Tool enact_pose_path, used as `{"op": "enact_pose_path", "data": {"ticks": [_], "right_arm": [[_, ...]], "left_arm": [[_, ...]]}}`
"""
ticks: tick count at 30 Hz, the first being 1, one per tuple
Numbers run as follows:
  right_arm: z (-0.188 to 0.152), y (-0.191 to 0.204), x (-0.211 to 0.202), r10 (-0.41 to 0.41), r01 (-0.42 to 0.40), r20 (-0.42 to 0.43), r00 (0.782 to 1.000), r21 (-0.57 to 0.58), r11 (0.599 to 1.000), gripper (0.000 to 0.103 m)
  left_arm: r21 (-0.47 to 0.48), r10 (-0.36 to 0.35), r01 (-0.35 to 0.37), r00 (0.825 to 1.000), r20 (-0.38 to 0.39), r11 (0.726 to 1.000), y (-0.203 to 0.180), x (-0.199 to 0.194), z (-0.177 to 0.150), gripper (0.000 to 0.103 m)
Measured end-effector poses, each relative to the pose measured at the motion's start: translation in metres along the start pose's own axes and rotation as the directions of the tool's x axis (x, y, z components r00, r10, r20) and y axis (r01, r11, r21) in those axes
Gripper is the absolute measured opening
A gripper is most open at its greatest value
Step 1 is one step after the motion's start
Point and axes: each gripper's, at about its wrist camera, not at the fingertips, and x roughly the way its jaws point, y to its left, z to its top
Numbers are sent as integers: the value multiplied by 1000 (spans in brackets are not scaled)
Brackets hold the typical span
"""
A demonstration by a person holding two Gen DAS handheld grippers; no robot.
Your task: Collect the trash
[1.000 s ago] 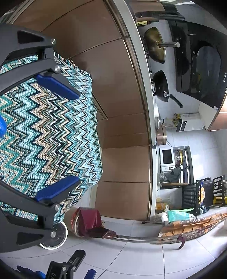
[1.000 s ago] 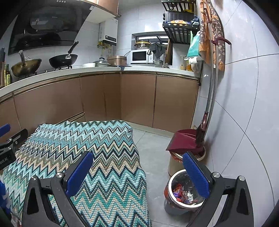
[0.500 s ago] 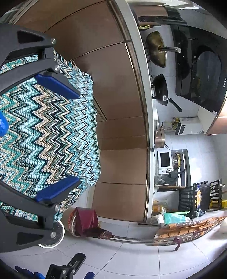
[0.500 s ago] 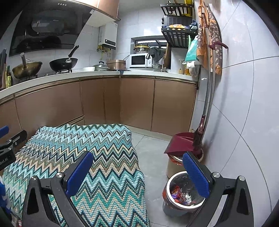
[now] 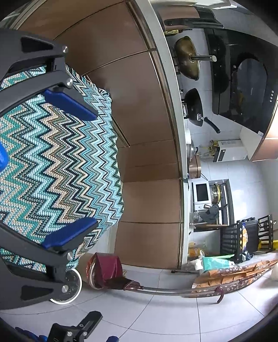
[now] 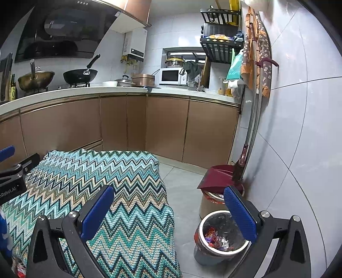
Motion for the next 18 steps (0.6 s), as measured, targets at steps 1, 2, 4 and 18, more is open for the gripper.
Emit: {"op": "enact_pose_path", "data": {"ticks": [1, 2, 4, 18], "right_arm": [[0, -1, -1, -2, 2, 3, 1000, 2, 1000, 103], [1, -3, -3, -4, 4, 6, 1000, 3, 1000, 103], [2, -4, -5, -10, 10, 11, 1000, 3, 1000, 103], [7, -6, -18, -18, 18, 40, 999, -6, 1000, 103]], "left_arm": [[0, 2, -2, 1000, 1, 1000, -1, -1, 0, 91], [0, 3, -3, 1000, 2, 1000, -1, -2, 1, 91], [2, 7, -7, 1000, 7, 1000, -2, -4, 1, 91], [-6, 22, -22, 999, 24, 1000, 2, -12, 3, 91]]}}
